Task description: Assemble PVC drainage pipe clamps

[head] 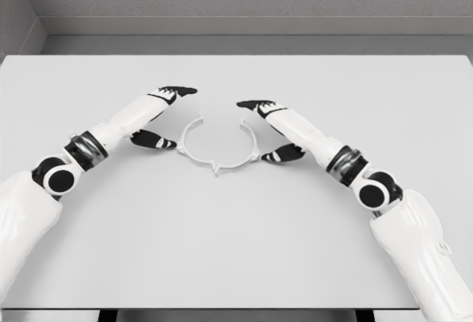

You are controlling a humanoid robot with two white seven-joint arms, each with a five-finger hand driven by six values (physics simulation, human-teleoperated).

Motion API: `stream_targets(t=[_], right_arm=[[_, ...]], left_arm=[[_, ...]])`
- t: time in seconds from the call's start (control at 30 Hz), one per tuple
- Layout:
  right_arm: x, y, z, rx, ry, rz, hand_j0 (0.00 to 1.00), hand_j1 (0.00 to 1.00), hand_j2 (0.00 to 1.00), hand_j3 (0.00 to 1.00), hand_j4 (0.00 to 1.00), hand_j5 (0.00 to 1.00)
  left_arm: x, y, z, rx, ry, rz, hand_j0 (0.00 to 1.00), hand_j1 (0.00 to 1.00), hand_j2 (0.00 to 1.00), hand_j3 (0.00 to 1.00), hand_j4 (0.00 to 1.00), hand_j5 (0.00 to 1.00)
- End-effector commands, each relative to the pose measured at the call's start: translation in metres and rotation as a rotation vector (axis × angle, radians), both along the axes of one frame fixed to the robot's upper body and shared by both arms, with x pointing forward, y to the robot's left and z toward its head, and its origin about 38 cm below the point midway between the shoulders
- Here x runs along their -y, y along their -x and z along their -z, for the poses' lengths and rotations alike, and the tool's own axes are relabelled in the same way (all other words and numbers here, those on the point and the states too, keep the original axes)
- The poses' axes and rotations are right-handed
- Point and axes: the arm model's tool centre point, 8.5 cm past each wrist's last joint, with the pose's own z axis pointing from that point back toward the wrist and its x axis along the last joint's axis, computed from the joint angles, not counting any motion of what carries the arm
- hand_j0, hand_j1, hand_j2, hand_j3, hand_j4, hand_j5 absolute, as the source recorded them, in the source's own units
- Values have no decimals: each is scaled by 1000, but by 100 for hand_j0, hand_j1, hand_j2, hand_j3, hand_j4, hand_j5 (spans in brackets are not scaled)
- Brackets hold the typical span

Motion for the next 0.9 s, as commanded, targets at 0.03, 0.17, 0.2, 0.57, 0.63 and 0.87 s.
stream_targets(t=[0.03, 0.17, 0.2, 0.57, 0.63, 0.87], right_arm=[[-5, 0, 4, -14, -10, -4, 100, 100, 100, 100, 100, 100], [-6, 0, 3, -12, -11, -4, 100, 100, 100, 100, 100, 100], [-5, 0, 3, -11, -12, -3, 100, 100, 100, 100, 100, 100], [79, -6, -66, 174, -2, 138, 100, 100, 100, 100, 100, 100], [106, 7, -73, 206, 4, 184, 100, 100, 100, 100, 100, 100], [180, 49, -80, 282, 29, 290, 100, 100, 100, 100, 100, 100]], left_arm=[[4, 1, 0, -2, 9, 7, 100, 100, 100, 100, 100, 100], [8, 2, 2, -4, 14, 12, 100, 100, 100, 100, 100, 100], [8, 2, 2, -4, 16, 13, 100, 100, 100, 100, 100, 100], [18, 4, 5, -3, 15, 29, 100, 100, 100, 100, 100, 100], [19, 4, 5, -3, 15, 29, 100, 100, 100, 100, 100, 100], [26, 4, 5, -4, 29, 36, 100, 100, 100, 100, 100, 100]])
